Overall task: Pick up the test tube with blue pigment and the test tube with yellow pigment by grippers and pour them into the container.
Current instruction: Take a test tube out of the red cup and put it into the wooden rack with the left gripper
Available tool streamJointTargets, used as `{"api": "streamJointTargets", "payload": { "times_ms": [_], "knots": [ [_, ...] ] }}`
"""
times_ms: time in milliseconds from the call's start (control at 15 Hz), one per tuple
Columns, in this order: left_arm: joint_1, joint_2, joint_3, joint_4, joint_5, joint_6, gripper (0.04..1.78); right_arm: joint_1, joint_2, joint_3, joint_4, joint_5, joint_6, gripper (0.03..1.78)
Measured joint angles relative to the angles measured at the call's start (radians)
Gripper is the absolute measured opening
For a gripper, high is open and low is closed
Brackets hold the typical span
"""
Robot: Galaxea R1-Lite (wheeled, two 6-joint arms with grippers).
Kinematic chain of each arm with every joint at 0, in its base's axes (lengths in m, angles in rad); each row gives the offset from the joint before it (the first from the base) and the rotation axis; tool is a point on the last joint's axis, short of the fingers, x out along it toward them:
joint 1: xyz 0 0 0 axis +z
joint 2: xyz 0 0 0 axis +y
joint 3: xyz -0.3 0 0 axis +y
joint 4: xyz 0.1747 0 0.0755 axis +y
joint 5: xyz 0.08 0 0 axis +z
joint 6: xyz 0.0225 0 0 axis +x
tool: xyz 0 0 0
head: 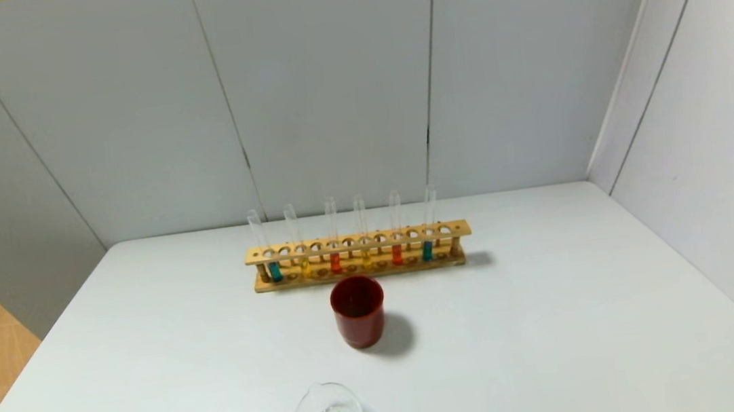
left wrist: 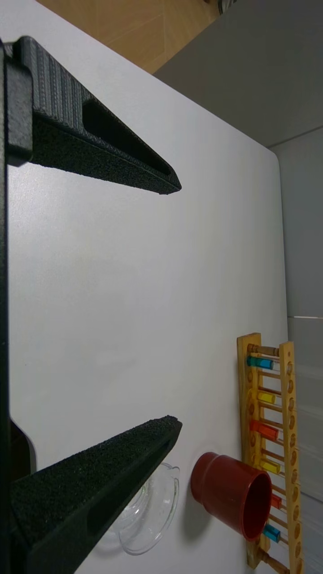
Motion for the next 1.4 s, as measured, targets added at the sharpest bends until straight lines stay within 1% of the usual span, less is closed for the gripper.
{"api": "streamJointTargets", "payload": {
  "times_ms": [867, 1200, 1267, 1400],
  "knots": [
    [0.0, 0.0, 0.0, 0.0, -0.003, 0.026, 1.75, 0.0, 0.0, 0.001, 0.0, 0.0, 0.0, 1.75],
    [0.0, 0.0, -0.001, -0.003, -0.001, 0.011, 1.75, 0.0, 0.0, 0.001, 0.0, 0.0, 0.0, 1.75],
    [0.0, 0.0, -0.015, -0.007, -0.003, 0.01, 1.75, 0.0, 0.0, 0.001, 0.0, 0.0, 0.0, 1.75],
    [0.0, 0.0, -0.091, 0.01, -0.008, 0.01, 1.75, 0.0, 0.0, 0.001, 0.0, 0.0, 0.0, 1.75]
  ]
}}
